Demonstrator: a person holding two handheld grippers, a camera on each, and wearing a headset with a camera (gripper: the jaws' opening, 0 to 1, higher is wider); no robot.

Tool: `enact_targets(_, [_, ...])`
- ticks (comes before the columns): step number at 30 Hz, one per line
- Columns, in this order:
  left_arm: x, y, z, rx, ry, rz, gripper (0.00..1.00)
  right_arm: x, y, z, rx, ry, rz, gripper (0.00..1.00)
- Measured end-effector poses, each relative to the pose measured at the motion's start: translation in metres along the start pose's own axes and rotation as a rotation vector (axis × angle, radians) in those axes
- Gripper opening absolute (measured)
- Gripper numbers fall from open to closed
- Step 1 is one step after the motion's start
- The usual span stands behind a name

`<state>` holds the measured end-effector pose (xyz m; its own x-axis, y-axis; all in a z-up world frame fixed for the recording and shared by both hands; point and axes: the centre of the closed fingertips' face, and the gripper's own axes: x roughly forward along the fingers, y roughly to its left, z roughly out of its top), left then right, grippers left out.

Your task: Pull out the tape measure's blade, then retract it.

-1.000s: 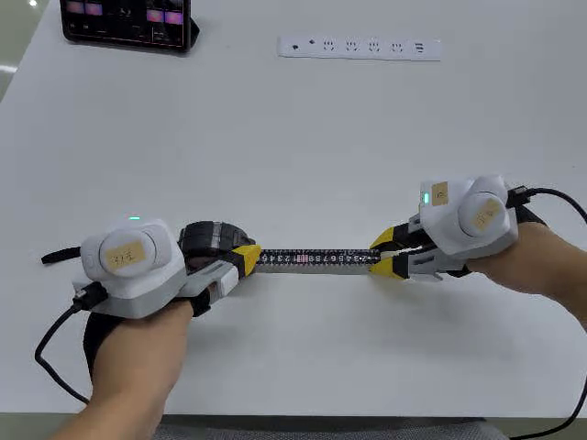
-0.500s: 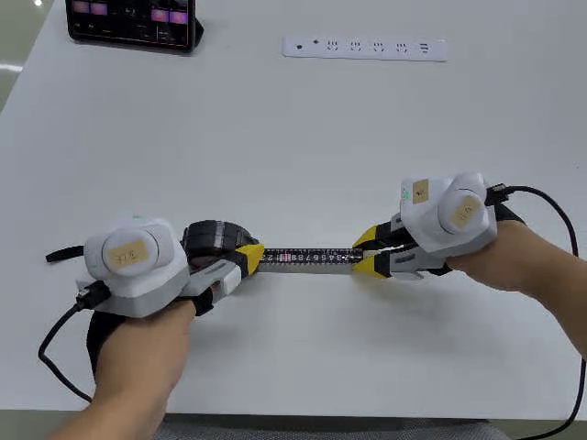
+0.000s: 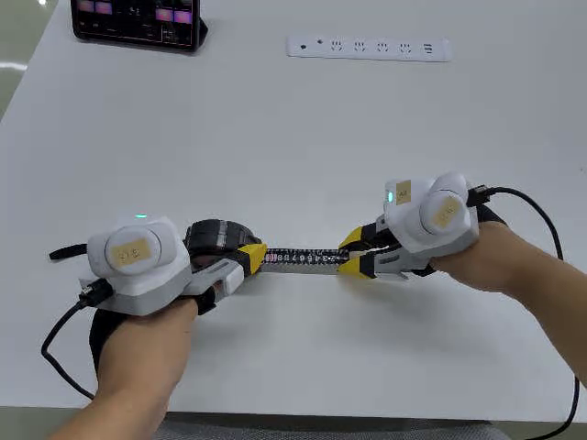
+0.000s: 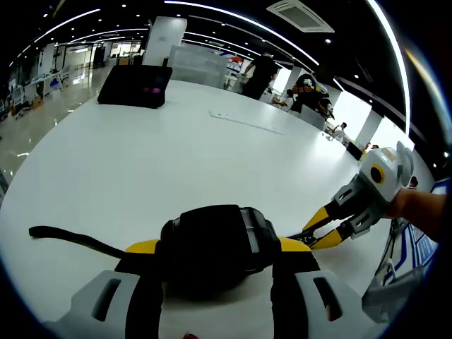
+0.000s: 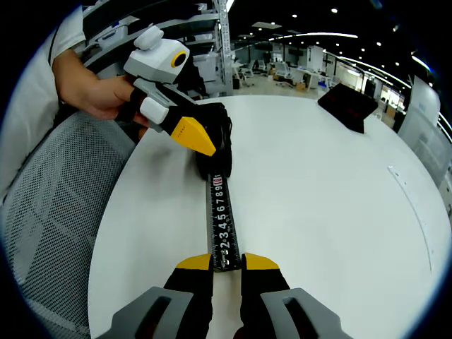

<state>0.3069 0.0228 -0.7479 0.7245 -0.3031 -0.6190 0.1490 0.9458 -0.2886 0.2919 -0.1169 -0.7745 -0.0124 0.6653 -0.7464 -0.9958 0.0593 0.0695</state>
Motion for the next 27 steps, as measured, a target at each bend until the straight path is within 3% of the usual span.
enact_targets(27, [0.000,0.001,0.000,-0.003,0.000,-0.003,0.57,0.029,0.005,0.030,0.006,-0.051,0.026,0.11])
